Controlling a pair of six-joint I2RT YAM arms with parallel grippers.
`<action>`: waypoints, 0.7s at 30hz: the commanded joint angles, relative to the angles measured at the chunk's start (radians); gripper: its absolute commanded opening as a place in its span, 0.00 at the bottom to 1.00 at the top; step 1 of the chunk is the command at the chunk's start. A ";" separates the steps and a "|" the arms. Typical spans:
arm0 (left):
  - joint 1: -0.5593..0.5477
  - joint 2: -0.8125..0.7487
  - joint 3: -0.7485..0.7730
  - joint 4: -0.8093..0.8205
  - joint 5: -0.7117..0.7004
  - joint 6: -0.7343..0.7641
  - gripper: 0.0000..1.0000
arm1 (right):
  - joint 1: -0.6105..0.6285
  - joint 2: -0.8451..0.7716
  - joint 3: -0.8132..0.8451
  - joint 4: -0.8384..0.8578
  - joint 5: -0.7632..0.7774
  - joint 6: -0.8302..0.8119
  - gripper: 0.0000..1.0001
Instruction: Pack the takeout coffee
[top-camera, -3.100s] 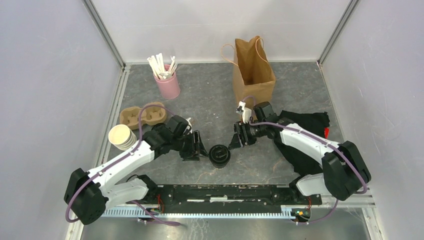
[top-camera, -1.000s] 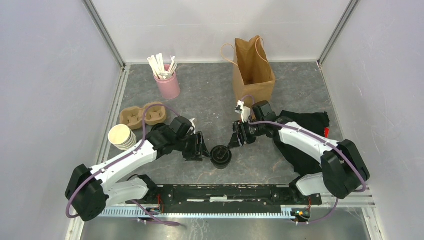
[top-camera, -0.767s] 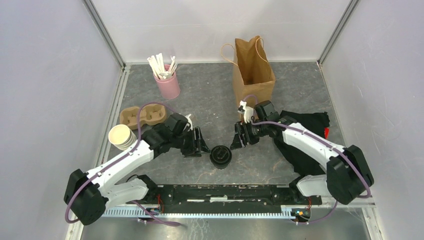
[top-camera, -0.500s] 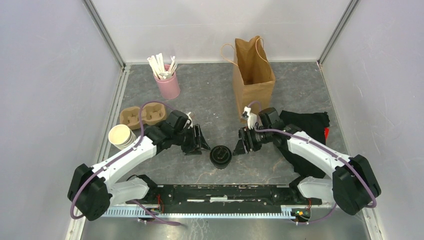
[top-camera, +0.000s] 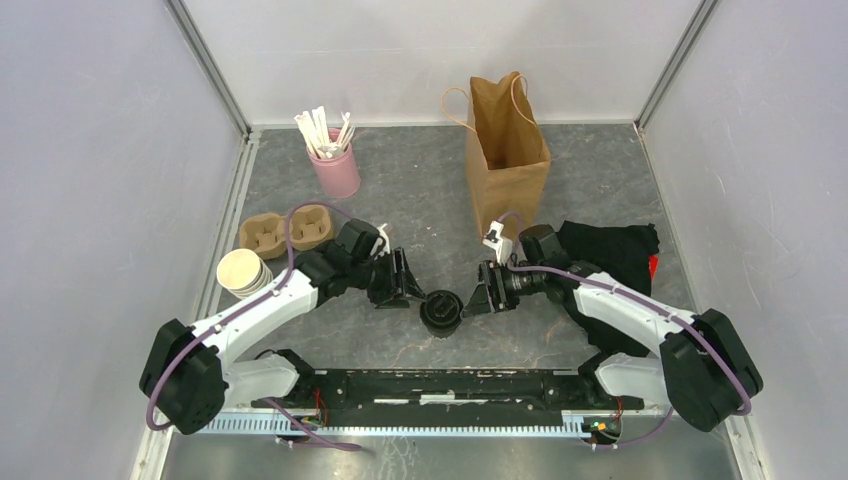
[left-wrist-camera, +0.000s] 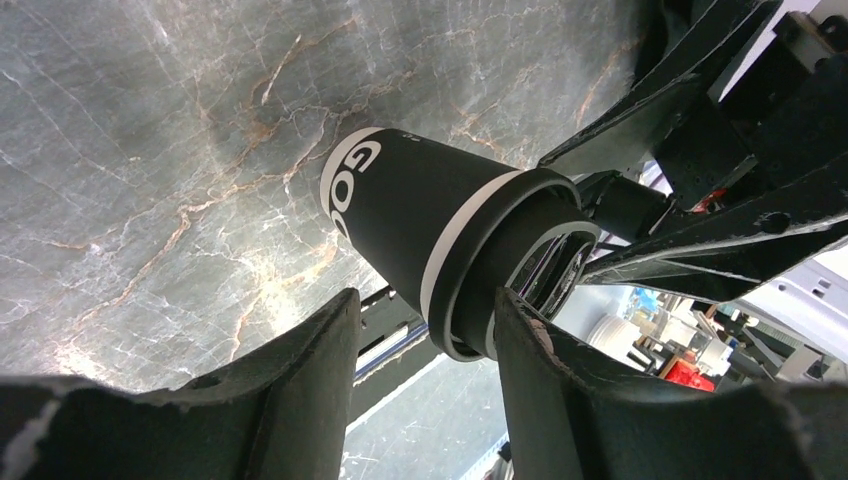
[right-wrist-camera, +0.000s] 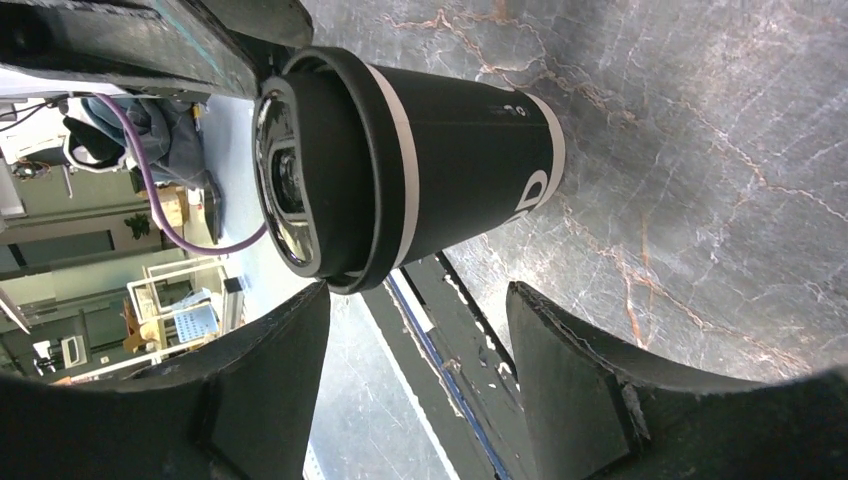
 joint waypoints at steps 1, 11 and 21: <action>0.001 -0.027 -0.027 0.028 0.027 0.010 0.58 | 0.003 -0.001 -0.010 0.085 -0.033 0.025 0.72; 0.001 -0.011 -0.067 -0.045 -0.013 0.036 0.54 | 0.022 0.077 -0.027 0.087 0.077 0.000 0.68; -0.001 -0.005 -0.179 -0.149 -0.106 0.031 0.50 | 0.022 0.145 -0.118 0.001 0.414 -0.146 0.68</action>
